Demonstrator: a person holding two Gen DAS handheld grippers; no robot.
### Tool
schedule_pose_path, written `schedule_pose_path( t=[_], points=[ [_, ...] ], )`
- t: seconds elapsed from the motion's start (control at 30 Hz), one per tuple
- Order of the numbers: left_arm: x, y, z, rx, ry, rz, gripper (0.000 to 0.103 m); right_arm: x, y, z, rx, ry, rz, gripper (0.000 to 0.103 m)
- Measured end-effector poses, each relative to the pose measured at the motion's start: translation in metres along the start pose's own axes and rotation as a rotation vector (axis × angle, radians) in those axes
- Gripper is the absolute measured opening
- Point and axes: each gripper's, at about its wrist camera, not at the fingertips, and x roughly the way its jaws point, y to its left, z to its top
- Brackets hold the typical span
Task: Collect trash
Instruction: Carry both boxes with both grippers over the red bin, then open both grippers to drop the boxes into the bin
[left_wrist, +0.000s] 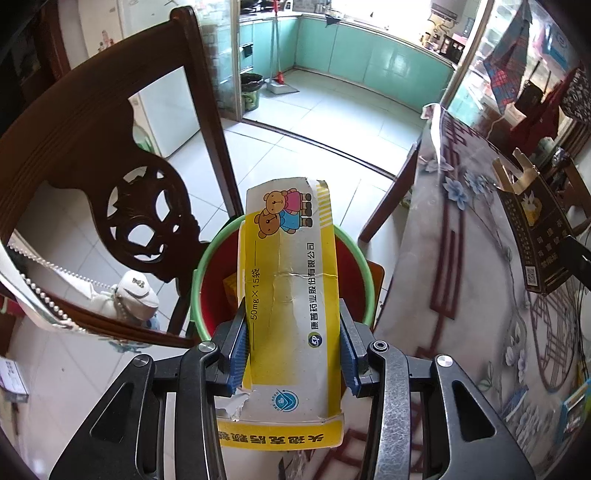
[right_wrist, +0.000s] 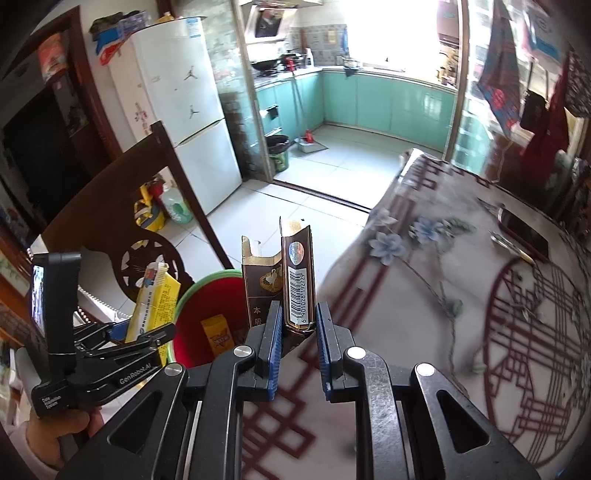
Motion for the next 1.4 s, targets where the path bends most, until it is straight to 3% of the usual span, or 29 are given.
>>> schedule_pose_path(
  t=[0.53,1.0,1.07,1.17,1.4],
  points=[
    [0.042,0.018,0.007,-0.018,0.09,0.025,0.04,0.078,0.028,0.004,-0.046,0.145,0.082,0.015],
    [0.065,0.026,0.014,-0.07,0.138,0.024,0.04,0.112,0.044,0.007,-0.086,0.21,0.143,0.017],
    [0.067,0.027,0.013,-0.076,0.145,0.028,0.046,0.115,0.043,0.007,-0.079,0.22,0.135,0.03],
    [0.066,0.027,0.012,-0.08,0.133,0.041,0.058,0.112,0.044,0.006,-0.081,0.212,0.135,0.031],
    [0.066,0.025,0.008,-0.081,0.139,0.042,0.065,0.09,0.042,0.002,-0.08,0.181,0.113,0.031]
  ],
)
